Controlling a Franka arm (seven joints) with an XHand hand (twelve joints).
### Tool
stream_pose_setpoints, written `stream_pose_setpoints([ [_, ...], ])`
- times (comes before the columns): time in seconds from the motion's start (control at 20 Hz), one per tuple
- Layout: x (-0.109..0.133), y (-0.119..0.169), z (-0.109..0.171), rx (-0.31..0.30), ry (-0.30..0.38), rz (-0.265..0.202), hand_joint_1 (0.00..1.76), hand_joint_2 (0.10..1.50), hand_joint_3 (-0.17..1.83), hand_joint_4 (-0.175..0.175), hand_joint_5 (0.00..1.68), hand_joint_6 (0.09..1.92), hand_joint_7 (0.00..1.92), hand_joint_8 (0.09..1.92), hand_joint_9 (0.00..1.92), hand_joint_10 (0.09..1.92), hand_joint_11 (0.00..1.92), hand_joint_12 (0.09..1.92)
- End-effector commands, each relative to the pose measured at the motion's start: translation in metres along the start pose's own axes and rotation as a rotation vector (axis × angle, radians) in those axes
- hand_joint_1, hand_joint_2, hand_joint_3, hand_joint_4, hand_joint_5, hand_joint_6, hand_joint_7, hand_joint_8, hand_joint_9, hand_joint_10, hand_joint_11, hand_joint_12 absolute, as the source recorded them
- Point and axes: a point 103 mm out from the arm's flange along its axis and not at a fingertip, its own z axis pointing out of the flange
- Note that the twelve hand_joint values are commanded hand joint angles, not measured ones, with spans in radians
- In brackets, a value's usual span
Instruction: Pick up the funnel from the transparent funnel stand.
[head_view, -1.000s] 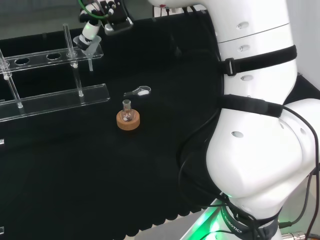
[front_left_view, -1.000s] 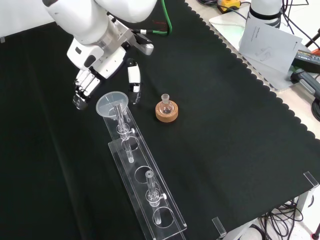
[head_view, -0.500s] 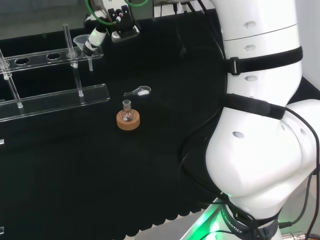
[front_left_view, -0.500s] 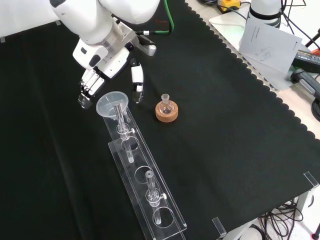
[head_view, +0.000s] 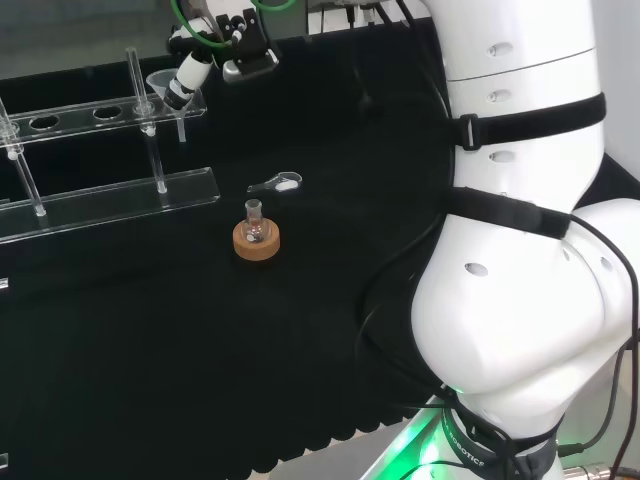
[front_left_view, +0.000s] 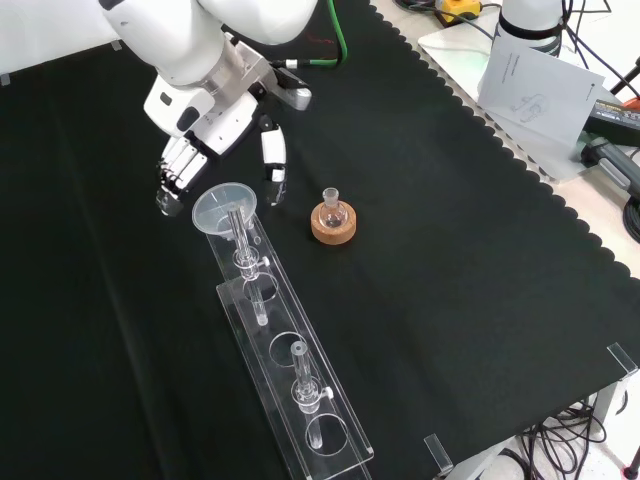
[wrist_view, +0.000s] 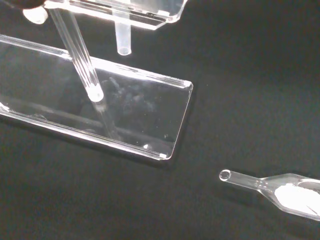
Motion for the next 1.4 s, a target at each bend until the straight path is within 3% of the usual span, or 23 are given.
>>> stream_pose_setpoints([
  [0.05,0.005,0.006,0.0,0.035,-0.011,-0.008,0.61,0.74,0.26,-0.044,0.06,0.09,0.0,0.46,0.1,0.89,0.29,1.51],
  [0.55,0.01,0.015,0.004,0.074,-0.041,-0.008,0.59,0.73,0.3,-0.047,0.16,0.09,0.04,0.72,0.25,0.82,0.29,1.5],
  [0.75,0.011,0.015,0.005,0.053,-0.055,-0.01,0.59,0.72,0.33,-0.053,0.26,0.09,0.19,0.76,0.41,0.75,0.31,1.48],
  [0.85,0.011,0.013,0.004,0.004,-0.072,-0.008,0.59,0.71,0.35,-0.058,0.35,0.09,0.31,0.76,0.5,0.7,0.32,1.46],
  [1.05,0.016,0.003,-0.003,-0.187,-0.173,-0.014,0.65,0.74,0.38,-0.069,0.59,0.12,0.64,0.87,0.77,0.68,0.42,1.36],
  [1.15,0.018,-0.005,-0.008,-0.263,-0.195,-0.009,0.68,0.76,0.4,-0.072,0.64,0.21,0.72,0.95,0.85,0.69,0.46,1.32],
  [1.4,0.019,-0.025,-0.031,-0.305,-0.229,0.0,0.71,0.77,0.44,-0.072,0.61,0.59,0.76,1.02,0.9,0.73,0.49,1.29],
])
